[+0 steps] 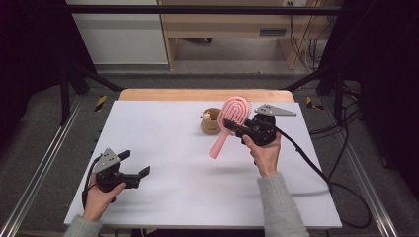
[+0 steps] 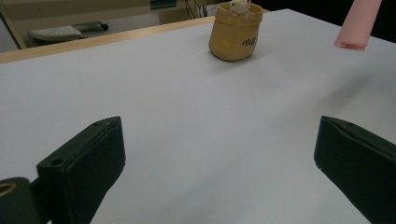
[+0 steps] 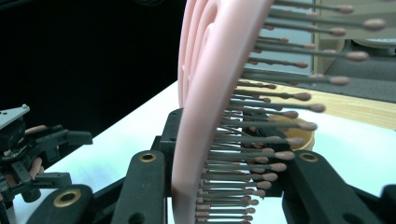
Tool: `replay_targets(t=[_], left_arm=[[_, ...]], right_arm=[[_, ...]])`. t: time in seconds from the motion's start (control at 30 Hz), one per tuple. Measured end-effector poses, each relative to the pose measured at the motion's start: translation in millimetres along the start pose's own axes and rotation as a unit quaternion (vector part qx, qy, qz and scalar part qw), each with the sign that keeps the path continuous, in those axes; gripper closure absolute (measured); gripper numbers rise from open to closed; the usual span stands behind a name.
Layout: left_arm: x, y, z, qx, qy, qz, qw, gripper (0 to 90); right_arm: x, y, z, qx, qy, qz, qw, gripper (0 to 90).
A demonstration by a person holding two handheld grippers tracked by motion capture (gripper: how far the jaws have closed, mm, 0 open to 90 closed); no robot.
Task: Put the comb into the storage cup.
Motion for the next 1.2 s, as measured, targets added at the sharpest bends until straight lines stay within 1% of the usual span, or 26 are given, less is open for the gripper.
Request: replay_targets(t=[0.2,0.27,0.5,0.87,1.2], left_arm=[[5.5,1.6,-1.9,-0.002,0.002,-0.008,1.0000,2.0],[5.8,1.6,-1.6,0.000,-0.002,-0.008,1.0000,2.0],[6.0,1.0,-2.4,0.000,-0.004,-0.005,1.0000,2.0],[8.1,2.2,-2.6,0.004,-0.006,-0.007,0.9999,2.0],[9.1,2.8,-2.4,0.005,-0.005,-0.009,0.9999,2.0]], right_arm=[[-5.9,3.4,0.6,0.008,-0.005,0.000,1.0000,62.7],[-8.3,5.1,0.6,0.010,-0.008,-0.001,0.9999,62.7],[-19.1,12.1,4.8,0.027,-0.018,0.002,0.9995,62.7],[-32.1,21.9,13.3,0.047,-0.017,0.005,0.9987,62.6],[-46.5,25.7,20.7,0.062,-0.018,0.014,0.9978,62.6]])
Point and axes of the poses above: each handheld gripper's, and its own axes: y roughly forward along the jaws, x roughly out of its underside, z roughly to its right, the point moved 10 cm from there along y, roughly forward along the jaws, and after that the axes turned 8 degrees about x, right-handed, at the moved point
